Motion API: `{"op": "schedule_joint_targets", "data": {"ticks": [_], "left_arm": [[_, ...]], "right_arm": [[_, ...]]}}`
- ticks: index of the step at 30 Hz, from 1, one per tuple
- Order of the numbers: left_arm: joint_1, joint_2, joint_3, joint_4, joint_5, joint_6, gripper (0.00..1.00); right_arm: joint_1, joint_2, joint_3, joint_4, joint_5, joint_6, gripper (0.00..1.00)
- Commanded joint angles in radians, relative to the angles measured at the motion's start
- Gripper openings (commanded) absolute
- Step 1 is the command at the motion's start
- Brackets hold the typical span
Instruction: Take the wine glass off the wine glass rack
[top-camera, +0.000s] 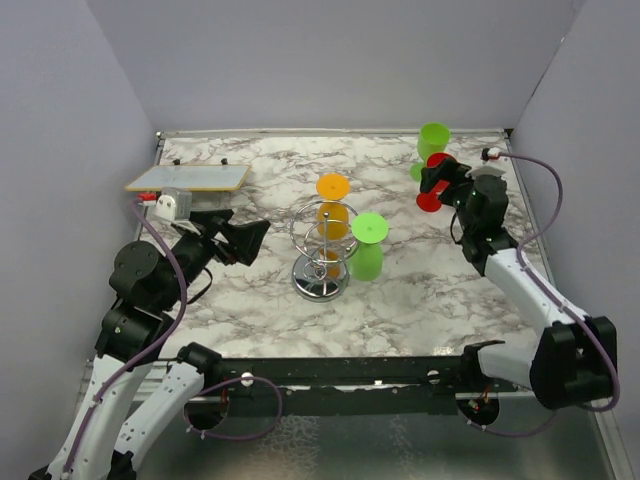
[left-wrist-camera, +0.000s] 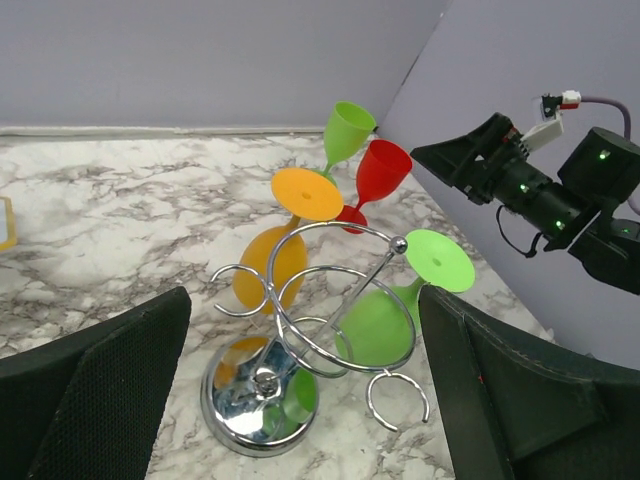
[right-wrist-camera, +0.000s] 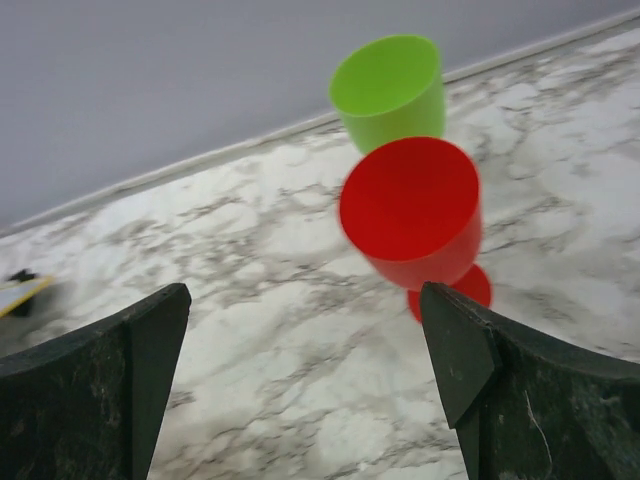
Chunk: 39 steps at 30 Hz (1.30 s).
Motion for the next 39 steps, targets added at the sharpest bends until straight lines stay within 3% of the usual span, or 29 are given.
{"op": "schedule_joint_targets", "data": {"ticks": [1, 7, 12, 15, 21, 26, 39], "left_arm": [[-0.003, 0.000, -0.002, -0.008, 0.062, -0.058, 0.99], [-0.003, 0.023, 0.024, -0.017, 0.105, -0.072, 0.99], [-0.004, 0.034, 0.031, -0.016, 0.103, -0.104, 0.99], [-0.003, 0.036, 0.038, -0.015, 0.105, -0.115, 0.99], [-0.003, 0.052, 0.046, 0.002, 0.130, -0.131, 0.99], [-0.003, 0.080, 0.041, 0.029, 0.167, -0.163, 0.99], [-0.004, 0.138, 0.024, 0.129, 0.260, -0.279, 0.99]], "right_arm": [[-0.005, -0.140, 0.057, -0.235, -0.338, 0.183, 1.00], [-0.005, -0.160, 0.217, -0.411, -0.805, 0.262, 0.97], [-0.005, -0.115, 0.296, -0.586, -0.974, 0.321, 0.93], [-0.003, -0.117, 0.311, -0.691, -0.985, 0.325, 0.87], [-0.003, -0.164, 0.264, -0.735, -1.004, 0.365, 0.83], [-0.002, -0.199, 0.174, -0.608, -1.078, 0.496, 0.68], [0.023, -0.206, 0.087, -0.486, -1.116, 0.623, 0.49]]}}
